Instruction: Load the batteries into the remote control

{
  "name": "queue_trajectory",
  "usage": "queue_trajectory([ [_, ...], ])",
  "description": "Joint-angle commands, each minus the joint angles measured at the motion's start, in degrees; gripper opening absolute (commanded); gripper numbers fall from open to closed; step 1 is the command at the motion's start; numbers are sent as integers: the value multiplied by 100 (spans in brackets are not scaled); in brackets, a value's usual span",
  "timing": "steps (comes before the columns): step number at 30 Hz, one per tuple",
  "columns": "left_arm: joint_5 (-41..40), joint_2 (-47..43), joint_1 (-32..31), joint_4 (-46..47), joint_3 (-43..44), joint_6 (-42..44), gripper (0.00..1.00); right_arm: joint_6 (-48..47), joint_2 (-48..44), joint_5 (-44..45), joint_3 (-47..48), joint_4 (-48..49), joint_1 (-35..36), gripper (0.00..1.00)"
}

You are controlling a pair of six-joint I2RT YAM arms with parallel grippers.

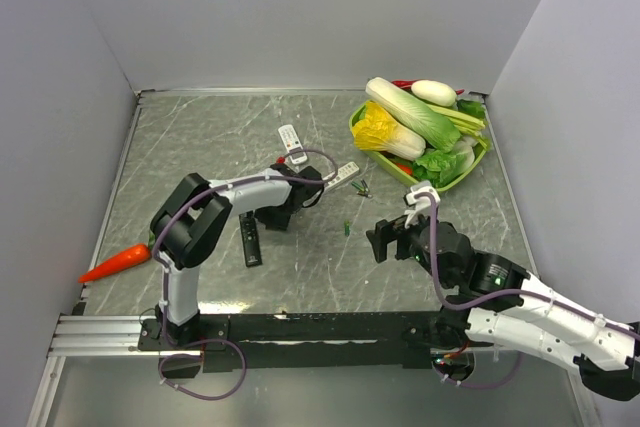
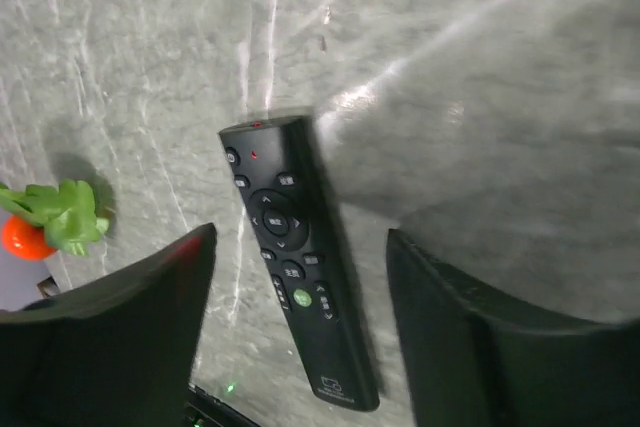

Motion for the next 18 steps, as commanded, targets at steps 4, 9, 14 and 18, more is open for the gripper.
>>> queue_trajectory([
  [4, 834, -619, -153, 371, 174, -122, 92, 415, -546, 1018, 68, -670, -44, 100],
  [9, 1534, -2025, 397, 1020, -123, 10, 99, 1240, -854, 2220, 243, -1312, -35, 100],
  [14, 2513, -3850, 1945, 2102, -1212, 28, 99, 2024, -1108, 2803, 489, -2164, -53, 100],
  [18, 2670, -4952, 3199, 2296, -1548, 405, 99, 2393, -1425, 3155, 516, -2455, -53, 100],
])
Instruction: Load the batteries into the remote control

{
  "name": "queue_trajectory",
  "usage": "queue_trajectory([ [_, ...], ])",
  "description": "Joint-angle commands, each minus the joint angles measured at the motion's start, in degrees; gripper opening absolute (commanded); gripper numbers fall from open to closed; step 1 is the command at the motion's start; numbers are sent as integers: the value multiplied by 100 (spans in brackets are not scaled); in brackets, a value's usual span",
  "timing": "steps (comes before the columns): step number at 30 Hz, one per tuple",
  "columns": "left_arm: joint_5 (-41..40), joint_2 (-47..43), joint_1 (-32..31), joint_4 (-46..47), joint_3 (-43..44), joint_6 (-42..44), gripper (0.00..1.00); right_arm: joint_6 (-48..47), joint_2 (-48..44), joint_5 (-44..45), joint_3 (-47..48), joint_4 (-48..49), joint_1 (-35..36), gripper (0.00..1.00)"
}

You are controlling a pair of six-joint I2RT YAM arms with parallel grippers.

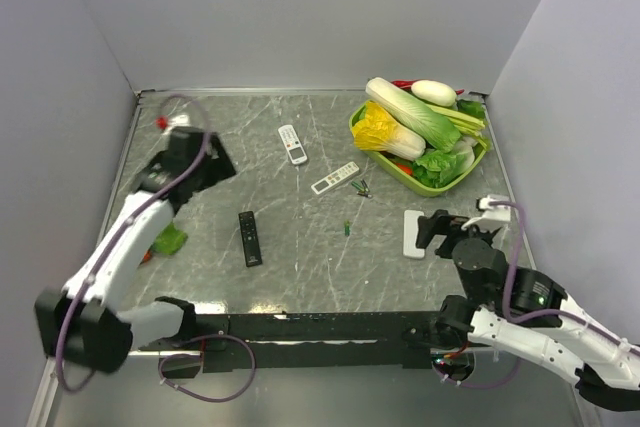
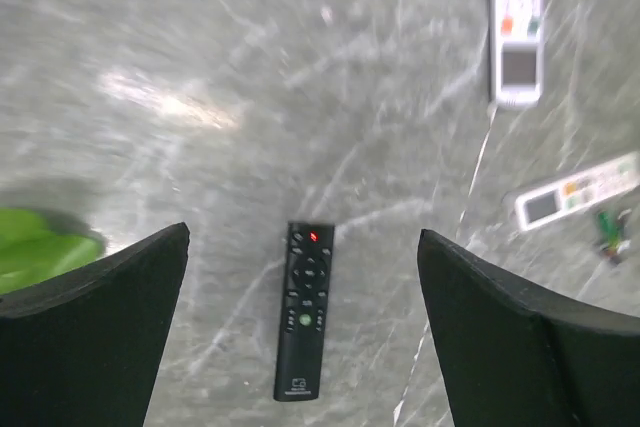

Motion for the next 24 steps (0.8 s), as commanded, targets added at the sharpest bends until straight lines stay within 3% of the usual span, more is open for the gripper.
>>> queue_trajectory([
  [1, 780, -1113, 1050, 543, -398, 425, 99, 645, -402, 855, 221, -628, -22, 100],
  [3, 1273, -1868, 1664, 772, -644, 636, 99, 715, -648, 1023, 186, -759, -31, 100],
  [5, 969, -2622, 1799, 843, -820, 698, 99, 865, -911, 1277, 186, -874, -31, 100],
  [9, 457, -3092, 1721, 378, -759, 707, 99, 892, -1360, 1551, 28, -1033, -22, 100],
  [15, -245, -4102, 1255, 456, -1128, 962, 99, 629, -1888, 1595, -218, -752, -13, 100],
  [24, -625, -5430, 947, 966, -2156, 1032, 100, 953, -1546, 1569, 10, -1191, -22, 100],
])
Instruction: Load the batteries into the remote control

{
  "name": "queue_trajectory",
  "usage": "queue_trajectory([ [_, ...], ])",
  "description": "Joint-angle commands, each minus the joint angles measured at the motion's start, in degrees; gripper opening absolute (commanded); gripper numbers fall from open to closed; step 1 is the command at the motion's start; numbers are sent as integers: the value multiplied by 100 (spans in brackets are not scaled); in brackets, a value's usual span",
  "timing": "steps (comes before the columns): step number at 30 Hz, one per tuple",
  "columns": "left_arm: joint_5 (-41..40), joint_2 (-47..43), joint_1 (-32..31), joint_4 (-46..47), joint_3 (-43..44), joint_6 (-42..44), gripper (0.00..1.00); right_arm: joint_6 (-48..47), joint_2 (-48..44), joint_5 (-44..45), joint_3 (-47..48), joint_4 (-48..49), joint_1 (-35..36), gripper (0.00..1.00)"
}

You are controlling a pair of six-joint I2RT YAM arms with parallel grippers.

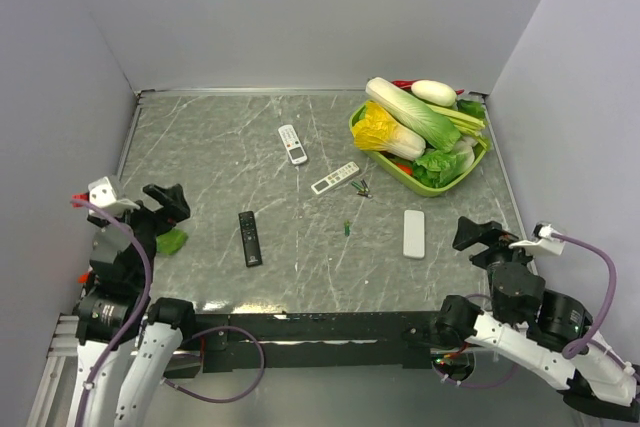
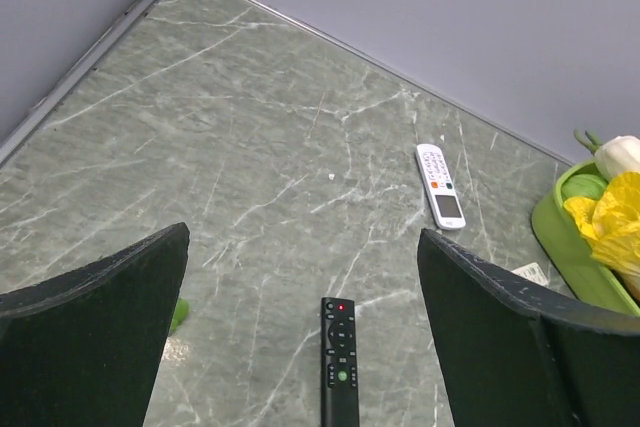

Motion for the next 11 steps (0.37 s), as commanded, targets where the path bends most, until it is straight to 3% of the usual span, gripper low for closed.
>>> queue_trajectory([
  [1, -262, -224, -45, 367, -268, 171, 100, 142, 384, 131, 178, -293, -9, 100],
  [11, -192, -268, -107, 517, -339, 277, 100, -6, 657, -45, 257, -161, 0, 100],
])
